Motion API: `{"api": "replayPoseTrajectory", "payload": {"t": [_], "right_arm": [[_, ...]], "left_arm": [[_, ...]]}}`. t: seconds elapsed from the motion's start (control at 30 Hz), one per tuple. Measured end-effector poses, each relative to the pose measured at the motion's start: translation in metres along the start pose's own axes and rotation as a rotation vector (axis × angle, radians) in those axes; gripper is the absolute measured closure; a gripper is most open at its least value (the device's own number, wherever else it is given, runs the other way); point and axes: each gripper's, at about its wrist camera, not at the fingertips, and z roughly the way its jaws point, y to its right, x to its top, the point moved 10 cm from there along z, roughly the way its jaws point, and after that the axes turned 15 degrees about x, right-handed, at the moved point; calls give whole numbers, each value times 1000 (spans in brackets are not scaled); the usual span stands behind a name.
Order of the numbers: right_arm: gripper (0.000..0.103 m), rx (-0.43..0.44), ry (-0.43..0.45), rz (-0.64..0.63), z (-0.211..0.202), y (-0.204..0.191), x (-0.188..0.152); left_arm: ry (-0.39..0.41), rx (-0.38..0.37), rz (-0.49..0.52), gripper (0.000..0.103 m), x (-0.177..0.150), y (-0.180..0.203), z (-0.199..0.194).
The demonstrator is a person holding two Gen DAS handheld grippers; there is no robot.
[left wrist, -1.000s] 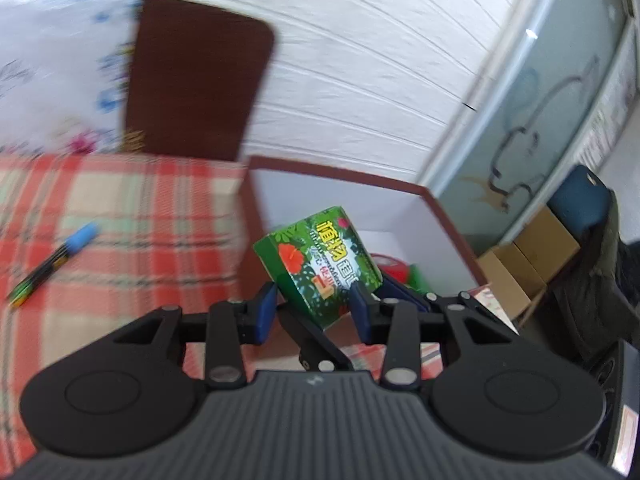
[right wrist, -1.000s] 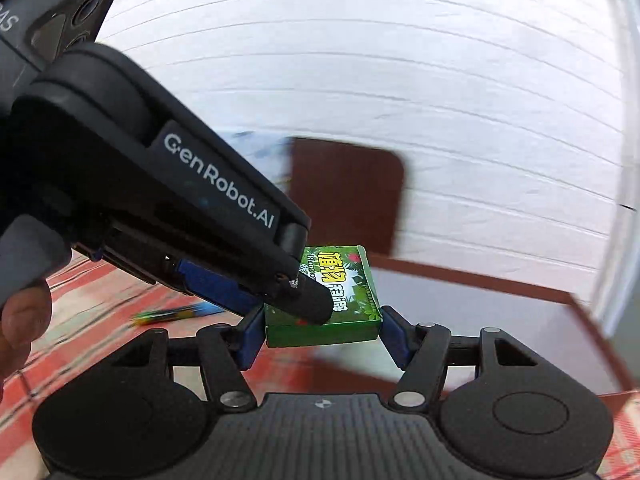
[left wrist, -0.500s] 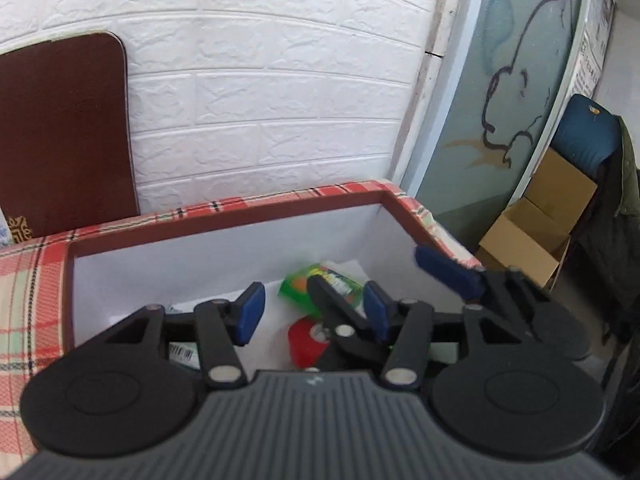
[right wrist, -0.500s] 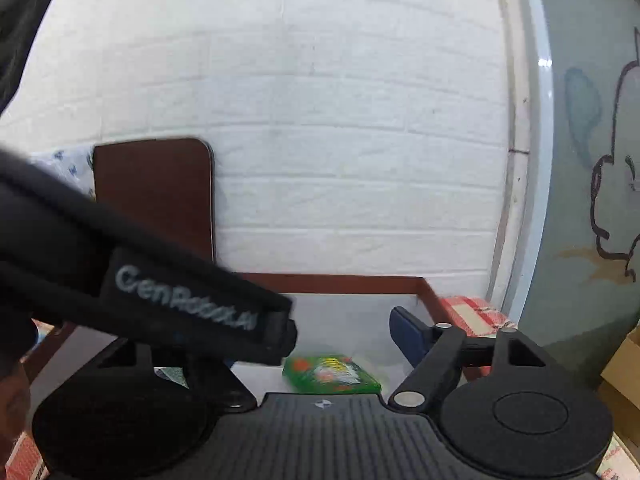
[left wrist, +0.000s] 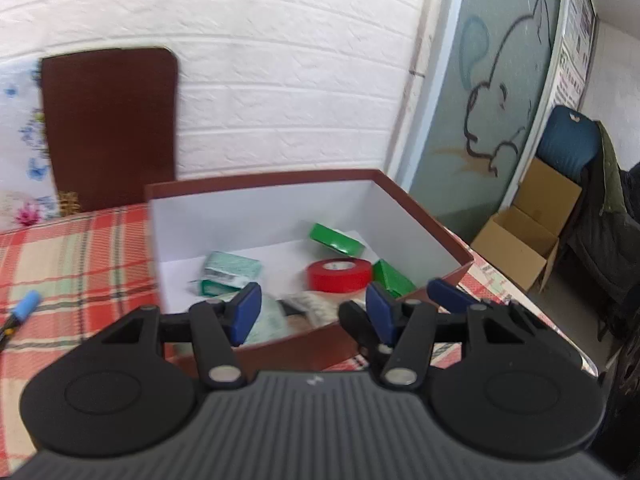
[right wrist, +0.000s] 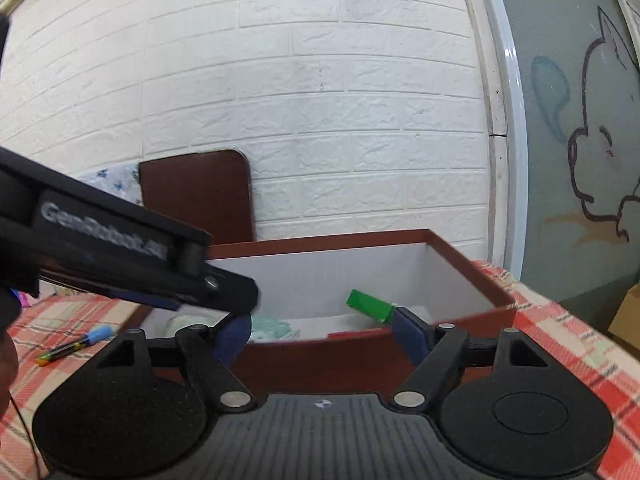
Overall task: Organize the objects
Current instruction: 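Move the right gripper to the blue-capped marker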
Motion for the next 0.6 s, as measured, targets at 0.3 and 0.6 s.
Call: {"api": "replayPoseTrajectory", "payload": {"t": [0.3, 0.6], "right_arm": [[31, 299, -156, -69, 23, -121, -37], [32, 447, -328, -28, 98, -207, -50]], "left_arm": [[-121, 306, -191, 43, -83, -171, -14], [-119, 660, -371, 42, -158, -358, -35]]}}
